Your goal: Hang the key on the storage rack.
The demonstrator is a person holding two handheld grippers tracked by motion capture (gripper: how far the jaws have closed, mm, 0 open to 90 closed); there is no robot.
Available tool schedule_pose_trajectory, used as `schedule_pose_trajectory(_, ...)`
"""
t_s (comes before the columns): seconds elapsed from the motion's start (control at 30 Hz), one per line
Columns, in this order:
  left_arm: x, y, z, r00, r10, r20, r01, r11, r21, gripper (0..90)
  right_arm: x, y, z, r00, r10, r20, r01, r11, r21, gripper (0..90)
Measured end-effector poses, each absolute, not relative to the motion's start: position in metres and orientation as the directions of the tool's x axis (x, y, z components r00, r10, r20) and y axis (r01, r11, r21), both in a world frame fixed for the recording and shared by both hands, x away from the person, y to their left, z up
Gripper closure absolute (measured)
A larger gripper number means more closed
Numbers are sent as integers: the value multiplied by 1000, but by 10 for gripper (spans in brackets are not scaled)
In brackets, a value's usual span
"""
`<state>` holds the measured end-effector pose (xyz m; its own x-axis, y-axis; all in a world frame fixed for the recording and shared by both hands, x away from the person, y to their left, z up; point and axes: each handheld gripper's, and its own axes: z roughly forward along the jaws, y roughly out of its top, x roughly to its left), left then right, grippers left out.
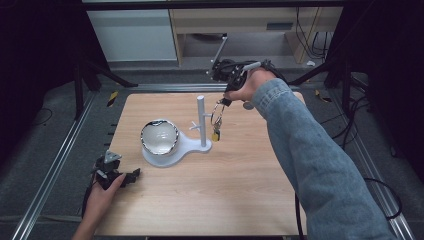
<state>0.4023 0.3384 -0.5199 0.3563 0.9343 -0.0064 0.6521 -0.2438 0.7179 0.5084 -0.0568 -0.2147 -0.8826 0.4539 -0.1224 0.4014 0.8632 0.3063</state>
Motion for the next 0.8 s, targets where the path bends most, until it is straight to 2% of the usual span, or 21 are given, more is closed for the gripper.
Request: schedule_pose_trajectory(0.8, 402, 338, -520, 357, 934, -6, 652, -244, 718, 0, 526, -48, -247, -891, 449, -63, 412, 860, 300, 885)
